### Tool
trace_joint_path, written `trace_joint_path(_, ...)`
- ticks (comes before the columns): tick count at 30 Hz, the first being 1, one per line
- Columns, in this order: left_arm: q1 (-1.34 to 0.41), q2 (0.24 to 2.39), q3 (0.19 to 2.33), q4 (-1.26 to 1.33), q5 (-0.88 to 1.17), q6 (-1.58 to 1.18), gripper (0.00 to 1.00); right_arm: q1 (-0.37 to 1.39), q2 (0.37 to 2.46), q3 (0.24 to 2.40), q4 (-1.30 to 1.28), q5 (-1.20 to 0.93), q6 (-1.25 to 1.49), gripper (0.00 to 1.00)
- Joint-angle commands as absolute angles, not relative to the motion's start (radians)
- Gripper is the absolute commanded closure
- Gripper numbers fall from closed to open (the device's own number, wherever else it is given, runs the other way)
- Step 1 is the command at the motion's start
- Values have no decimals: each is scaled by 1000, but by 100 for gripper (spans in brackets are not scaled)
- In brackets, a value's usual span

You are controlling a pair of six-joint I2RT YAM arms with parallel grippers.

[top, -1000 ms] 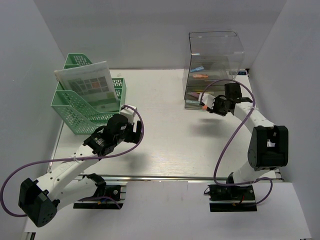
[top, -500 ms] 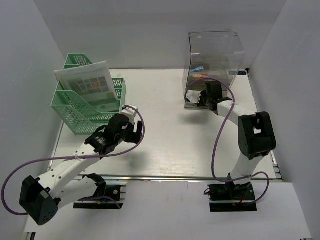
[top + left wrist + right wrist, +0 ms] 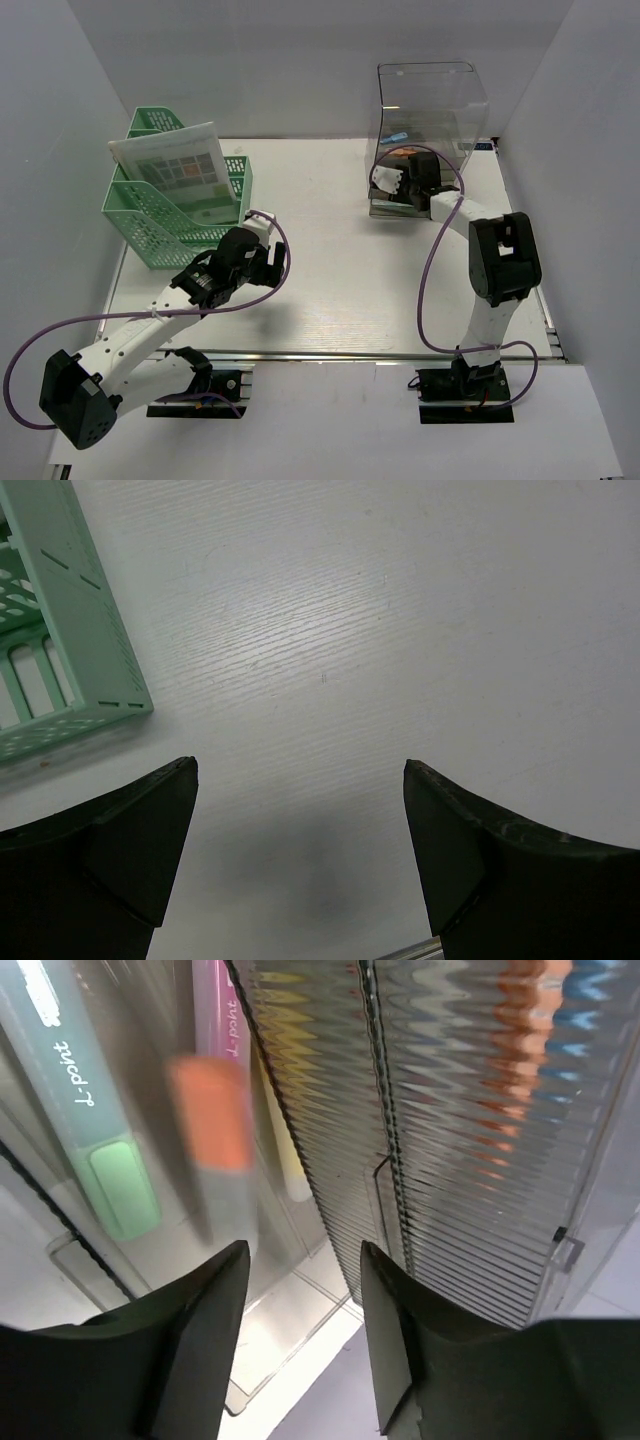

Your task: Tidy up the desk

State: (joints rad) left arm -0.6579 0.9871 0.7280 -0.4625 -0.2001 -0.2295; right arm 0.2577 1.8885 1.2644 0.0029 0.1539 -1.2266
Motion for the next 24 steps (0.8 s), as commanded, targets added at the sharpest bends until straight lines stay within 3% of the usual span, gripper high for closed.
trace_joint_path(1, -653, 976, 727, -449, -209, -236, 7, 247, 1829, 1286, 2, 124, -1169, 47)
trace_joint_path(3, -653, 973, 726, -449, -209, -235, 7, 250, 1804, 1279, -38, 86, -1138, 56)
trace_joint_path(4, -653, 971, 726, -449, -210, -236, 7, 245, 1793, 1281, -49, 54, -1125, 77)
trace_joint_path(7, -653, 968, 727, -449, -210, -236, 7, 241, 1758, 1288, -124, -61, -1085, 100)
trace_joint_path(12, -653, 962, 726, -451, -209, -236, 7, 235, 1761, 1327, -448, -277, -1194, 100)
trace_joint_path(16, -653, 962, 726, -449, -209, -236, 7, 233, 1842, 1388, -581, -281, -1269, 100)
trace_joint_path(24, -653, 971, 726, -446, -209, -235, 7, 232, 1904, 1315, -380, -89, -1230, 100)
